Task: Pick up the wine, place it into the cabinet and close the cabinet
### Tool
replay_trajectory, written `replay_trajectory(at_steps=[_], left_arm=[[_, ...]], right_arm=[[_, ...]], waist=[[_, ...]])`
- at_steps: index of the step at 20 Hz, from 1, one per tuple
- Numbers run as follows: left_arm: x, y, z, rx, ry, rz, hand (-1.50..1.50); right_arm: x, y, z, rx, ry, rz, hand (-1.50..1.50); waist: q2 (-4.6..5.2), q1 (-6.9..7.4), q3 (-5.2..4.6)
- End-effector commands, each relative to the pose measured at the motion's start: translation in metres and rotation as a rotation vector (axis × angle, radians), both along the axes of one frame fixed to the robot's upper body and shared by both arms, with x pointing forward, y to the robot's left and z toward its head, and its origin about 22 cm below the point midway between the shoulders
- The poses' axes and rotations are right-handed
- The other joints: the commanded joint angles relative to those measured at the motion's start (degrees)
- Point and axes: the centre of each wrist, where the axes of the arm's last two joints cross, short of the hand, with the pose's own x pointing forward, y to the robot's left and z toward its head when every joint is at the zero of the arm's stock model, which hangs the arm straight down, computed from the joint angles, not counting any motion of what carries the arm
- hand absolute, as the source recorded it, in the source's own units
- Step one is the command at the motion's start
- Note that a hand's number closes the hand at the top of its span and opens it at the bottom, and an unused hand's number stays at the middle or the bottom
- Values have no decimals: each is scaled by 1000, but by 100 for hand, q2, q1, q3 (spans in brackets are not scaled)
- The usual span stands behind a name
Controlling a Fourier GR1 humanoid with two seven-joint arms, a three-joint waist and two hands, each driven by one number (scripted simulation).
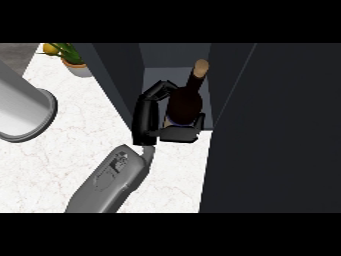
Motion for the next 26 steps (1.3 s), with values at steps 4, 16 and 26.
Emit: replay_trajectory(at_steps=[4, 16, 26], left_arm=[[20, 19, 2, -13, -1, 28, 150], [56, 32, -4, -38, 51, 17, 150], [89, 20, 7, 12, 89, 83, 150]], right_arm=[[-30, -4, 7, 42, -38, 29, -150], [-17, -2, 4, 67, -39, 41, -150], [-18, 0, -2, 67, -31, 51, -150]], waist=[[-8, 20, 0], [7, -3, -1], [27, -102, 1]])
